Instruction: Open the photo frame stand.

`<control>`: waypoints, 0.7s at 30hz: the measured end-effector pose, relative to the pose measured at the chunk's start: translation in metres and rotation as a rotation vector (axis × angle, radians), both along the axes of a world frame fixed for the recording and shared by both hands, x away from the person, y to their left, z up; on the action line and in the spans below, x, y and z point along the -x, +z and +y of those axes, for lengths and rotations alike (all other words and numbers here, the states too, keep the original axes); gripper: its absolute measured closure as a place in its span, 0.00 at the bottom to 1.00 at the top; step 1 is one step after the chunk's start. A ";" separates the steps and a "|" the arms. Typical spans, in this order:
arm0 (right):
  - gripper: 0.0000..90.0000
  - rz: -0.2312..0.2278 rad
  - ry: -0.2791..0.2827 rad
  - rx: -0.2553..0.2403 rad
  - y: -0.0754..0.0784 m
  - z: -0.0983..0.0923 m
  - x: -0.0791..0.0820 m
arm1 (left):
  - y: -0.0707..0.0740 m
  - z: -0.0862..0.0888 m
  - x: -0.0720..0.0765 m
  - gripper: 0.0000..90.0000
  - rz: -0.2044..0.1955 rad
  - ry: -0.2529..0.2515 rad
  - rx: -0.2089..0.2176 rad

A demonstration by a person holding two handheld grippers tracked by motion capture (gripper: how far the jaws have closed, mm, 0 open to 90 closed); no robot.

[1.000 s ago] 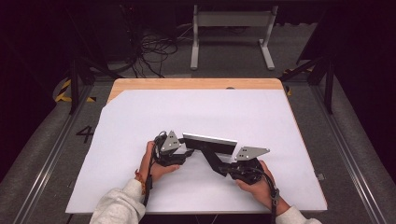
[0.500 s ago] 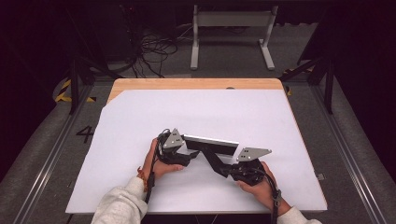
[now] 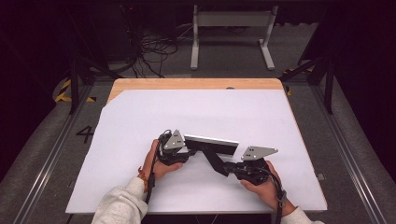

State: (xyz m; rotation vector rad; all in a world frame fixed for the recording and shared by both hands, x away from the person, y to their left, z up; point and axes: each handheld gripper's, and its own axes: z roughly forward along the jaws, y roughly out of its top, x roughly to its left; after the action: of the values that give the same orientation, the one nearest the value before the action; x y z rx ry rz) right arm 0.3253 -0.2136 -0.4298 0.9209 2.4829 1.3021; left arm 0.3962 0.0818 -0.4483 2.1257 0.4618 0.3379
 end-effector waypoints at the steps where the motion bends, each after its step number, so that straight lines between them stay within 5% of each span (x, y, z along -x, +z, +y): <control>1: 0.95 0.000 0.000 0.000 0.000 0.000 0.000 | 0.000 0.000 0.000 0.70 0.000 0.000 0.000; 13: 0.95 -0.005 -0.014 0.023 0.004 -0.001 0.002 | 0.001 0.000 0.005 0.73 -0.012 0.014 -0.025; 21: 0.93 -0.031 -0.022 -0.004 0.013 -0.006 0.002 | 0.001 0.001 0.006 0.73 -0.010 0.016 -0.023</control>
State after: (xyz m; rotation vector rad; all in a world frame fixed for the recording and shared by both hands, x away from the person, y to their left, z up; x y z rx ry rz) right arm 0.3238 -0.2192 -0.4165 0.9183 2.4411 1.3045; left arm 0.3900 0.0826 -0.4477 2.1425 0.4712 0.3640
